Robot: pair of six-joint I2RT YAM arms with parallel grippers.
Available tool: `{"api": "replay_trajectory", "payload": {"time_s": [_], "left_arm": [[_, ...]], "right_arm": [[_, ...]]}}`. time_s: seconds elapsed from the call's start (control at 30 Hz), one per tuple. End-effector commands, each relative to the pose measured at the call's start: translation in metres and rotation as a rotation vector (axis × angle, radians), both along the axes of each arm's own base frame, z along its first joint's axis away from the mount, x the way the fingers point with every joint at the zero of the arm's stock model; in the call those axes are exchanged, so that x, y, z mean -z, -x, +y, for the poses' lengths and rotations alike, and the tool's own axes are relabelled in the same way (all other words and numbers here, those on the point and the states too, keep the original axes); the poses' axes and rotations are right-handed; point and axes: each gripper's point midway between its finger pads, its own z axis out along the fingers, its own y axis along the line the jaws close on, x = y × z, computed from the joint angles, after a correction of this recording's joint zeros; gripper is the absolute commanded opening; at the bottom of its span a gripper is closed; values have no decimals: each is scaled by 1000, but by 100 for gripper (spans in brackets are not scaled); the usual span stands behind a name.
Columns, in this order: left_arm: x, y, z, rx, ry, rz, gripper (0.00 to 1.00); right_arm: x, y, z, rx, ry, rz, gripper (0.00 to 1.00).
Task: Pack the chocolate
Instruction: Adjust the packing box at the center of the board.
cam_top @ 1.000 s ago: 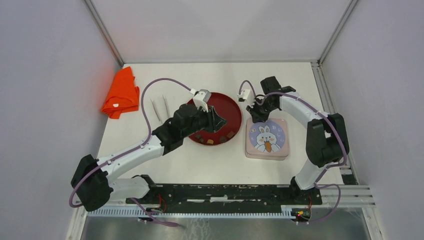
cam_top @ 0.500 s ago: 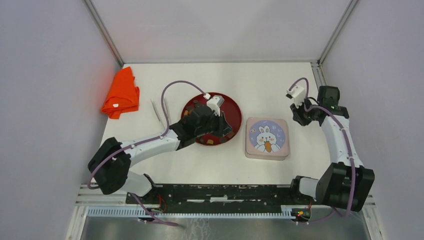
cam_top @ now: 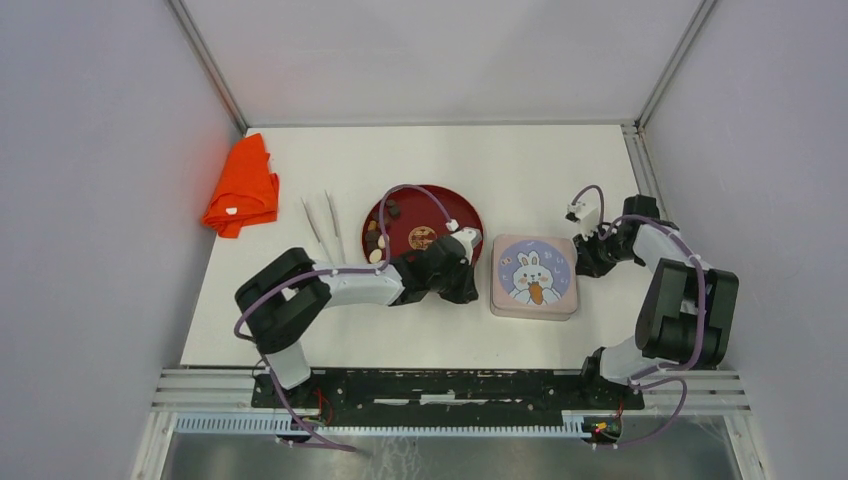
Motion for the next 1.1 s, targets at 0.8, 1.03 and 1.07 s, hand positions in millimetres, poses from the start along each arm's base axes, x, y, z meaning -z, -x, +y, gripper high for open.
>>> {"api": "replay_trajectory", "payload": {"time_s": [0.8,1.03,1.07], "left_arm": [[-119,-13,-23,-2,106,-318,16],[-168,-21,24,-89,101,-460,25],[-167,-19,29,-96,105,-464,28]], "right_arm": [[-170,-71,56,-312,-149,-413,26],[-138,-56,104,-337,-159,-379,26],[-132,-59,102,-315,-136,-367,26]]}}
